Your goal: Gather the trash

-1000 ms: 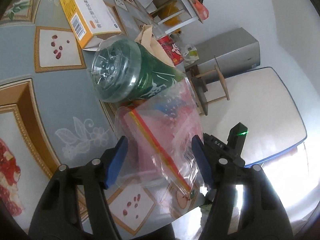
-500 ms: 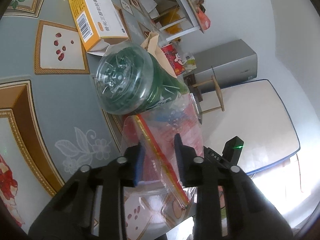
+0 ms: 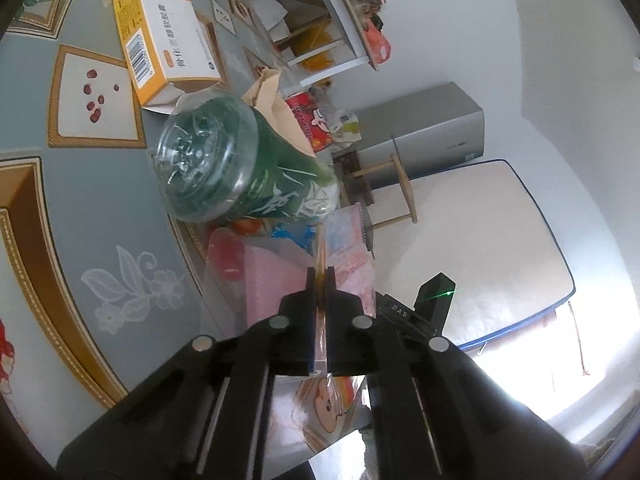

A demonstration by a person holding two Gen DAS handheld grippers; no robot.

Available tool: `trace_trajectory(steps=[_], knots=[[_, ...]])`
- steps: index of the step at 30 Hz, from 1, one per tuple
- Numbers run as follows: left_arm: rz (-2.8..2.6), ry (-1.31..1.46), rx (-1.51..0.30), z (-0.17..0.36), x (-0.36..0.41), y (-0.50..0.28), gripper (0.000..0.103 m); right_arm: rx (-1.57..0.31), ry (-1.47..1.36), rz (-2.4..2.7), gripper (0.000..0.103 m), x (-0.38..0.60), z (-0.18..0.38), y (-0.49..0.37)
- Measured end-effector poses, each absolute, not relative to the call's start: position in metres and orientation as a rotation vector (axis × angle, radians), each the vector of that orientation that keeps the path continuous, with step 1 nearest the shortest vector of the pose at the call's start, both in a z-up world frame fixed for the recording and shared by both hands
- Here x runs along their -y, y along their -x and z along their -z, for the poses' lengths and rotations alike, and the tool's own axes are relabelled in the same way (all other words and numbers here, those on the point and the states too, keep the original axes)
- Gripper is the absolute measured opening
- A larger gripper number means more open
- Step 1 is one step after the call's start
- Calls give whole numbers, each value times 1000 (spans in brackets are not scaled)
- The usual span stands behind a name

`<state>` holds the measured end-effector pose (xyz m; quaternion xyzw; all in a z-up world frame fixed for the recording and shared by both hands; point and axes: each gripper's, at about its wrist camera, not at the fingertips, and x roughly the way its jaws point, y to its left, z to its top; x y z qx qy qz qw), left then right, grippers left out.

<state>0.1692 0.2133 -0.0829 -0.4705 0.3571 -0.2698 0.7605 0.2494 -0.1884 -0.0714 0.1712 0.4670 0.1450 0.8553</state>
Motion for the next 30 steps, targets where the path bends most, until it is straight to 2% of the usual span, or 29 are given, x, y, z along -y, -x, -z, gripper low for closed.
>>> trace_trajectory(steps=[30], knots=[[777,1035,-650,47,-170,-165,1,-904,-542,-338,14,226,52,-226]])
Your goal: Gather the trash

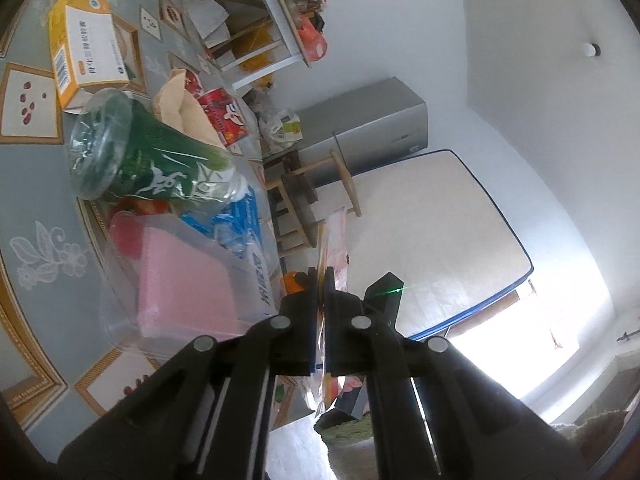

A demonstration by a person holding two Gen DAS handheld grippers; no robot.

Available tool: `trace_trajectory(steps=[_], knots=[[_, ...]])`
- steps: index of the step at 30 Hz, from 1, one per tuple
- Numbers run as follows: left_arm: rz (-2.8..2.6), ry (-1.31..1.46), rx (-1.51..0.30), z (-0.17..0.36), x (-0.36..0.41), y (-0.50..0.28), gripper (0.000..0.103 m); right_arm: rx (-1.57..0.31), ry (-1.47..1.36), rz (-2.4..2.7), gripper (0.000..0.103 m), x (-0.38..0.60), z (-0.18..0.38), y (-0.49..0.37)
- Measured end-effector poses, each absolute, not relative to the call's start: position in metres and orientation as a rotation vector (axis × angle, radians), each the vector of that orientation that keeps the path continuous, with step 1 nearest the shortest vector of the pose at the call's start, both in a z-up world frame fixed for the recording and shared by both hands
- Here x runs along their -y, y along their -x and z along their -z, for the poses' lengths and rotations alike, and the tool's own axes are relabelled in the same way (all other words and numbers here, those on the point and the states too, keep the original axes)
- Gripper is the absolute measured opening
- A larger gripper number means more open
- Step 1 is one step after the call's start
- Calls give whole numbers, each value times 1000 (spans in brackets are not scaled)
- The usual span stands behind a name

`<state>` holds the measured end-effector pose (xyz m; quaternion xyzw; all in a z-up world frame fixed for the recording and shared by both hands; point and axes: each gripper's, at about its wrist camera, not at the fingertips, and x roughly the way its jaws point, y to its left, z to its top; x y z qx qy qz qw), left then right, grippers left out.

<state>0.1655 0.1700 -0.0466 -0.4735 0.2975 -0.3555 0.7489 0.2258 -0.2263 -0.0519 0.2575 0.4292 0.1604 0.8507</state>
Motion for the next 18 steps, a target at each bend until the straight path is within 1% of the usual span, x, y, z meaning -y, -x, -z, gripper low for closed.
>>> trace_trajectory(steps=[18], knots=[[808,1008,-617,31,-161,-153,1,-859,-579,-341,14,245,39,-205]])
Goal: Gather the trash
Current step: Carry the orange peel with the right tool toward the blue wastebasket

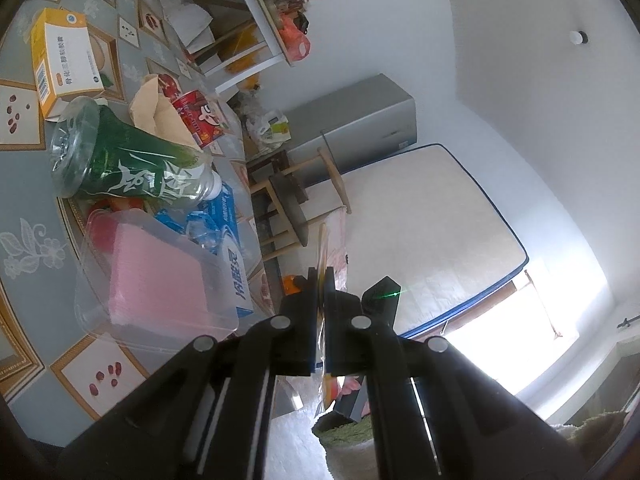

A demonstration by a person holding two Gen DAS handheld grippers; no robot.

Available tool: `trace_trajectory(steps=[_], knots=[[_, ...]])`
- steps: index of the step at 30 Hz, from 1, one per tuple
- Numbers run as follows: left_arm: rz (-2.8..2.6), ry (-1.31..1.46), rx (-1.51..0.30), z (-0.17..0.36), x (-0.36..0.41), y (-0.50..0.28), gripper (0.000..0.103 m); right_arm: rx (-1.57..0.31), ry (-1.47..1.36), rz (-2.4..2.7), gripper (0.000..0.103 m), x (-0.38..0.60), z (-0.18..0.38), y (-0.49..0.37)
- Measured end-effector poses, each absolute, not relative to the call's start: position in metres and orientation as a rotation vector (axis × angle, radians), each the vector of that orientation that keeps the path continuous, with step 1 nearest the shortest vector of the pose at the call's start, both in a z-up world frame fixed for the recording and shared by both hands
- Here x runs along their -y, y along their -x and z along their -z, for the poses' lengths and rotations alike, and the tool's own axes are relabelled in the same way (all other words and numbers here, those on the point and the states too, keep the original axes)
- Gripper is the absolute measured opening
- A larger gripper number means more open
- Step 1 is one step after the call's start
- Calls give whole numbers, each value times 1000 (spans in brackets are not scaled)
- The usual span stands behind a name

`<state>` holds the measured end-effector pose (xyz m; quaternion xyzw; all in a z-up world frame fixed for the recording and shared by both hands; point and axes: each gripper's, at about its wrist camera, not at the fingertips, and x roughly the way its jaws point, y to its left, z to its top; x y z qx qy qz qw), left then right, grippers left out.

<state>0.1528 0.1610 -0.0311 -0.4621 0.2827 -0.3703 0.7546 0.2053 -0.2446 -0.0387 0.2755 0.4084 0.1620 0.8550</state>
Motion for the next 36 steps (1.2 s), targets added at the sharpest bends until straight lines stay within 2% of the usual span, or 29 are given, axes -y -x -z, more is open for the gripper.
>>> trace_trajectory(steps=[19,36], knots=[[849,960,-549,-6,-154,-132,1,-786,-584,-355,14,254,11,-175],[961,840,-634,-49,-68,-160,1,-669,-685,-228,14,345,2,-116]])
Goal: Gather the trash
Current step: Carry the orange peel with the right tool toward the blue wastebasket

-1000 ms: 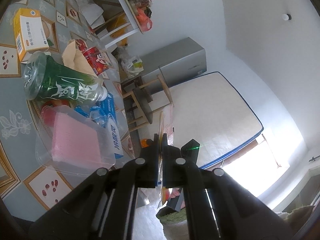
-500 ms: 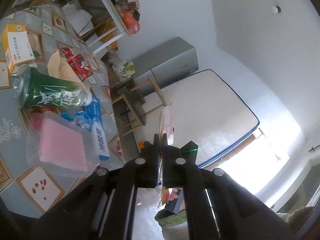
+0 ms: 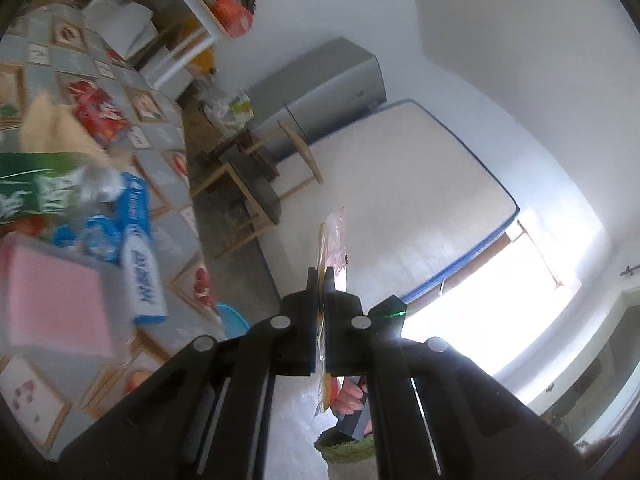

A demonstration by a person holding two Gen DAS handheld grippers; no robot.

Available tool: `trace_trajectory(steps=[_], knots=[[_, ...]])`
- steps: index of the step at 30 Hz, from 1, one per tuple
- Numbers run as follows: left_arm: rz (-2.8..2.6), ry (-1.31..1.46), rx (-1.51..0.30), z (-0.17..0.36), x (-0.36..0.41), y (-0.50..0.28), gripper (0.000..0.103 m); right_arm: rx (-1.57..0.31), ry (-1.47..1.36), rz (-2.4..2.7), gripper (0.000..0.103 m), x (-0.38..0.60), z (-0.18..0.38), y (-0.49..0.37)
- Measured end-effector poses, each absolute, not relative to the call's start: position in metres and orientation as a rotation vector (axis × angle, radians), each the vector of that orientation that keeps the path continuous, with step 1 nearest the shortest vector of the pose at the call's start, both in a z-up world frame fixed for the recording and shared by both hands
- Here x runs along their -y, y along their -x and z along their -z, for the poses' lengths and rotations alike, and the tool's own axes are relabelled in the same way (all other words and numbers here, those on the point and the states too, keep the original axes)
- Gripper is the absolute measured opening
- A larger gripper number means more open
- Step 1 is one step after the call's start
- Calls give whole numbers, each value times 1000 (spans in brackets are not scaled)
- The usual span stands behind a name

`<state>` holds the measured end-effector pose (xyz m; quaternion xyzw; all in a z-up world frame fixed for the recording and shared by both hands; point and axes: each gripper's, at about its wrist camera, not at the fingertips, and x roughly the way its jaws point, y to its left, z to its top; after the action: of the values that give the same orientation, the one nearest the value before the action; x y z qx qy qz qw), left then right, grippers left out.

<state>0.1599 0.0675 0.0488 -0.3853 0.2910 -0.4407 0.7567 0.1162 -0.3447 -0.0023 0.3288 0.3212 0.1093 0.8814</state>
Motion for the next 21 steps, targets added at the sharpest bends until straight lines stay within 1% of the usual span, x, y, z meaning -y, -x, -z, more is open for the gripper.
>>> trace_trajectory(steps=[5,12,16,21], knots=[[1013,756,-730,-59,-4,-187,1,-641,-737,-127,14,394,14,-91],[1033,587,-874,-57,101,-220,1,-629,-842,30,14,468,50,-65],[1000,478,-994,-39,168,-237,1,-646,-899,92,14,500,76,-60],[937,358,-1171,5,245,-259,1,-688,-962,159,14,534,114,-66]])
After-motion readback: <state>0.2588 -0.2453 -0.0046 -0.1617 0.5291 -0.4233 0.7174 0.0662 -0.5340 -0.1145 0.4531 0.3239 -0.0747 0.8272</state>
